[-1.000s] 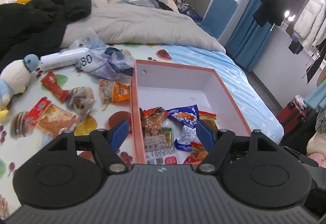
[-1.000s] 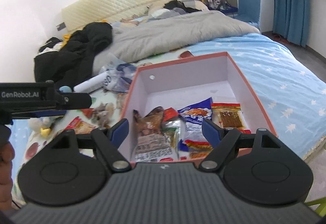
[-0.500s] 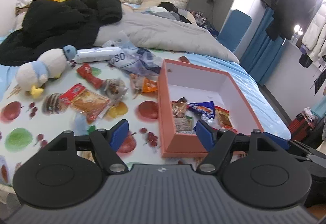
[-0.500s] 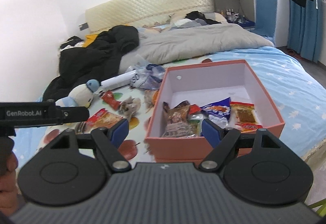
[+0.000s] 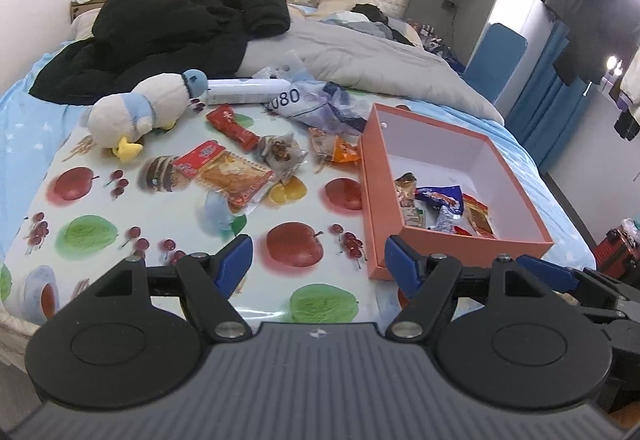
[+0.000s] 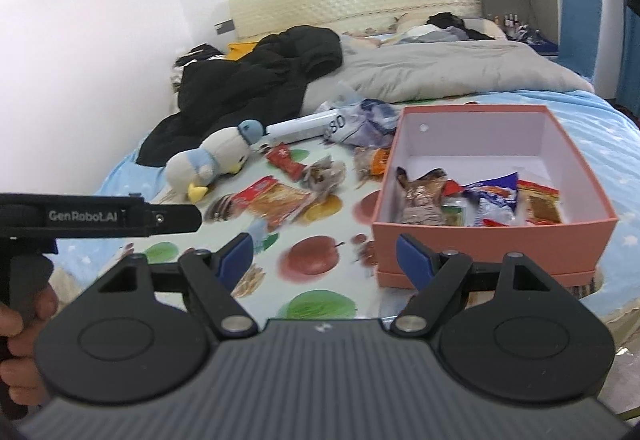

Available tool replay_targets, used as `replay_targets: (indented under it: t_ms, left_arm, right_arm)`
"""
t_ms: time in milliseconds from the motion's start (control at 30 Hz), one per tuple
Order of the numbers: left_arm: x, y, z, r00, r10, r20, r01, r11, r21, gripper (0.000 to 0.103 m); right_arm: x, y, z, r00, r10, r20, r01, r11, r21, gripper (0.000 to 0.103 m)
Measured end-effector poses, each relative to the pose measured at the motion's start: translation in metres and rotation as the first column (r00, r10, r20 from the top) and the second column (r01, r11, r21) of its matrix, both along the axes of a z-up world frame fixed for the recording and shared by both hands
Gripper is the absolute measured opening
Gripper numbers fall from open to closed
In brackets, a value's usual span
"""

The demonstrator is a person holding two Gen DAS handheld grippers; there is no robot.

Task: Organize snacks
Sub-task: 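Withdraw both open tools from the box back over the snack pile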

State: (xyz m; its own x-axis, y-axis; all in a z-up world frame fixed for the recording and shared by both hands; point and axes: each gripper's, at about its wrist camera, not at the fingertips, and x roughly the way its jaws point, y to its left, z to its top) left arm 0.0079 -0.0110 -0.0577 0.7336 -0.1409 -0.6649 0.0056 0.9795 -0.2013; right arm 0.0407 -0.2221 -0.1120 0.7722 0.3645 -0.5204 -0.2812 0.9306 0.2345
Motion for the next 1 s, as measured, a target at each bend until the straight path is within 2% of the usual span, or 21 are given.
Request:
replay_targets:
  t_ms: [467,633,767,1000]
  left_arm:
    - [0.048,0.022,-0.01,0.998,0.045,-0.046,-0.045,0.999,-0.007,0.077]
    - [0.078,0.03,-0.023,0.995,0.059,-0.076,-0.059,0.998,-0.002,0.077]
    - [0.102,0.041,-0.038,0.992,0.08,-0.103,-0.082,0.997,-0.015,0.077]
    - [0.152,0.062,-0.061,0.985,0.112,-0.135,-0.115,0.993,-0.02,0.077]
  right_arm:
    - [0.032,0.019,-0.005,0.998,0.063,-0.019,-0.063,0.998,-0.001,0.08]
    - [0.057,0.028,-0.009,0.997,0.074,-0.023,-0.075,0.995,-0.069,0.08]
    - [0.08,0.025,-0.011,0.996,0.084,-0.043,-0.086,0.996,-0.04,0.08]
    - [0.123,0.045,-0.019,0.99,0.138,-0.041,-0.141,0.987,-0.082,0.079]
